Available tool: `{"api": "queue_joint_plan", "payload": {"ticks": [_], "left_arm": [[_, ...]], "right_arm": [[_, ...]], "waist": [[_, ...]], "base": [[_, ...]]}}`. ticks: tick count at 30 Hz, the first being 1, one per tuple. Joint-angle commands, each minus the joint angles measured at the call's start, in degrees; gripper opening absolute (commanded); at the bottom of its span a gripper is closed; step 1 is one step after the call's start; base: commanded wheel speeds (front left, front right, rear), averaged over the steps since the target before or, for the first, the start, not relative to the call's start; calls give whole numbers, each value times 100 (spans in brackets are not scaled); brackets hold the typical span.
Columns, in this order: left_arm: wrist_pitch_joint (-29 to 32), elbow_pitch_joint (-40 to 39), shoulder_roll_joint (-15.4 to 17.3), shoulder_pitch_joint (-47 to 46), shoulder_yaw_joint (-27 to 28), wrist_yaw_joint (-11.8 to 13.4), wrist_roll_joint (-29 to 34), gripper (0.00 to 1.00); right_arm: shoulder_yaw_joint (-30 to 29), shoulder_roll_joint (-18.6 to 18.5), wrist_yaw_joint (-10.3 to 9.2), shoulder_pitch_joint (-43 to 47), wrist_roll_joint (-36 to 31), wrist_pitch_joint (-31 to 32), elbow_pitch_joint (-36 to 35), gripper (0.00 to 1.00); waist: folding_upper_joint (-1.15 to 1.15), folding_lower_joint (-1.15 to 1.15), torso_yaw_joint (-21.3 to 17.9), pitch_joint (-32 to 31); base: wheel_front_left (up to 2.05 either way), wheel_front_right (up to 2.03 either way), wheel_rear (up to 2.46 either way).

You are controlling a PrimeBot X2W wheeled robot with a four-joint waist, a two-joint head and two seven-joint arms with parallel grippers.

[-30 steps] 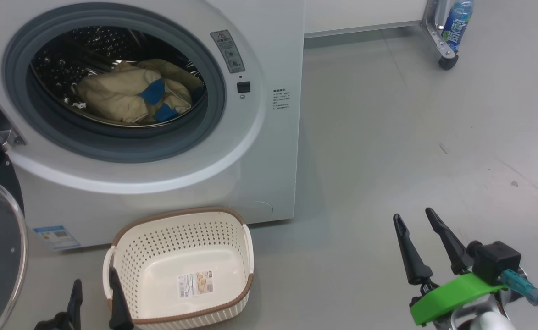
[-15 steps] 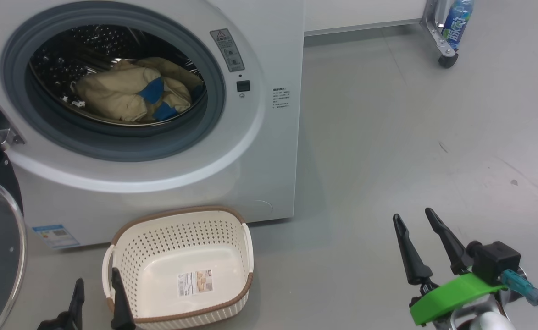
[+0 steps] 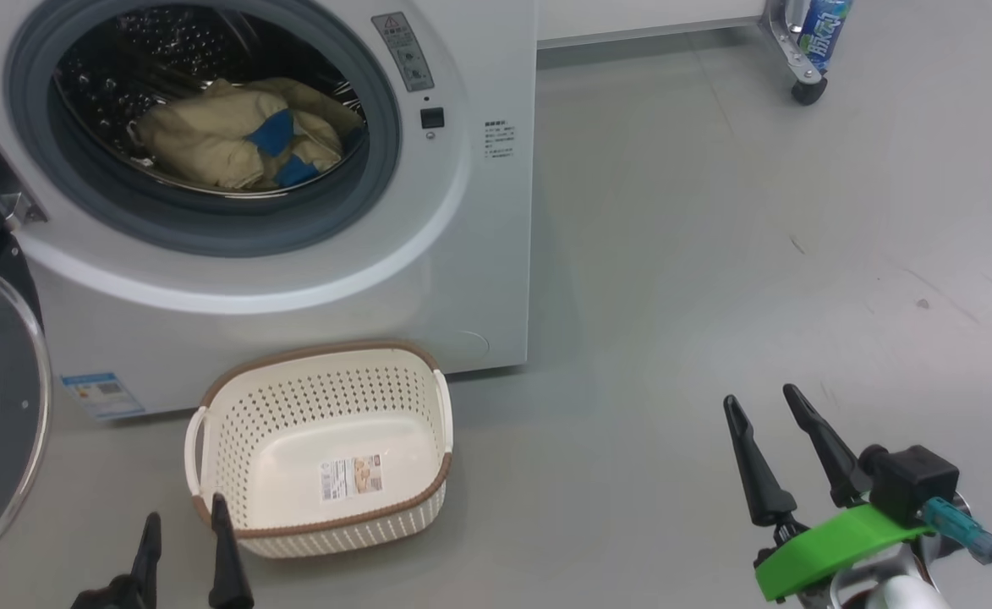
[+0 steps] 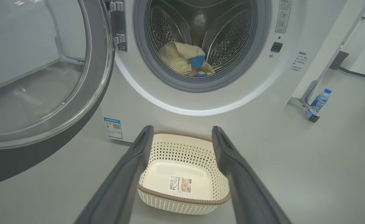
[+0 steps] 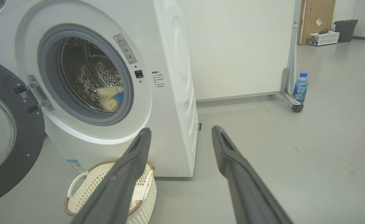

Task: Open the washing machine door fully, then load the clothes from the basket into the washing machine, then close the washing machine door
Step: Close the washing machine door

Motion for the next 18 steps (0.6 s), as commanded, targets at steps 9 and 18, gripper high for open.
{"api": "queue_joint_plan", "payload": {"ticks": [9, 18], "left_arm": [[-64, -140, 27, -184, 157, 7, 79, 100], [-65, -156, 27, -185, 160, 13, 107, 100]], "right_arm": [[108, -69, -16, -139, -28, -37, -167, 100], [95, -38, -16, -142, -40, -37, -183, 100]], "waist": [[0, 0, 15, 12], [0, 0, 75, 22]], "base": [[-121, 121, 0], [-21, 21, 0]]}}
